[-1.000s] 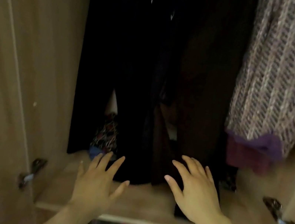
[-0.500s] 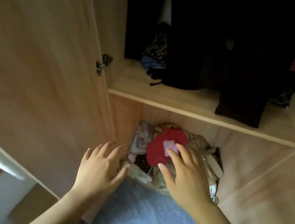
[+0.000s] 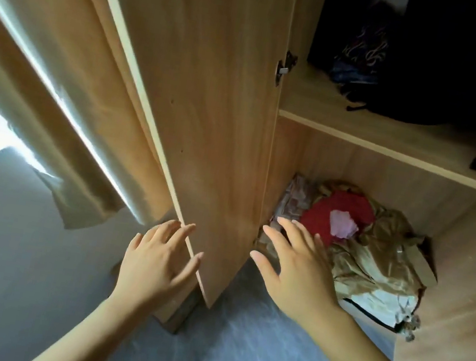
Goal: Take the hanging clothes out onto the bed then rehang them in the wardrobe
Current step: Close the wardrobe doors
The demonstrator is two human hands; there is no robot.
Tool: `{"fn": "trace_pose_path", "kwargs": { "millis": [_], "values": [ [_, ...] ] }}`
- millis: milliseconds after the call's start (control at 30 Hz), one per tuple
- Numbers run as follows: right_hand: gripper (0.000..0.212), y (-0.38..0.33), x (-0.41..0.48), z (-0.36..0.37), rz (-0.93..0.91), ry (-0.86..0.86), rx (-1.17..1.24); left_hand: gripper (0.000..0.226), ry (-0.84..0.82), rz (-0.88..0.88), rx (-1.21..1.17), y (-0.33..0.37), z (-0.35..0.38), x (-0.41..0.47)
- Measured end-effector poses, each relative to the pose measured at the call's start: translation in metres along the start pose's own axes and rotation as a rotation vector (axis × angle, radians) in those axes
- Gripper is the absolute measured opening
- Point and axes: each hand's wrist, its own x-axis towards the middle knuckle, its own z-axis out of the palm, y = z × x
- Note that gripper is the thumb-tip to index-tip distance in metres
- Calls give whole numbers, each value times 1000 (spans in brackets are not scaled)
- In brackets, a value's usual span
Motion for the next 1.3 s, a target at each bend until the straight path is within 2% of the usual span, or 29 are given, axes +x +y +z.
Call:
{"fn": "trace_pose_path", "kwargs": {
  "millis": [200,300,467,567,667,800,1000,1133,1233,1300],
  "values": [
    [50,-106,52,5,-85,82,184,49,86,21,3,-76,-33,5],
    [55,-153,86,12,-92,146,358,57,59,26,5,-106,-44,16],
    [68,-200,125,28,59,288,424,67,40,58,-29,-148,-51,27],
    [67,-215,140,38,194,391,422,71,24,82,-54,-167,-51,32],
    [58,-217,149,44,259,550,415,73,27,108,-74,-180,-52,42],
    [52,-213,154,53,169,745,289,74,17,145,-80,-185,-56,57],
    [48,-185,140,56,105,831,301,67,29,248,-106,-171,-62,80],
    [60,-148,108,49,133,884,355,65,15,360,-112,-149,-59,96],
    [77,-118,88,29,206,897,351,71,-35,452,-126,-117,-55,113],
    [81,-94,79,13,234,920,337,74,-51,532,-146,-89,-53,125]
  ]
}}
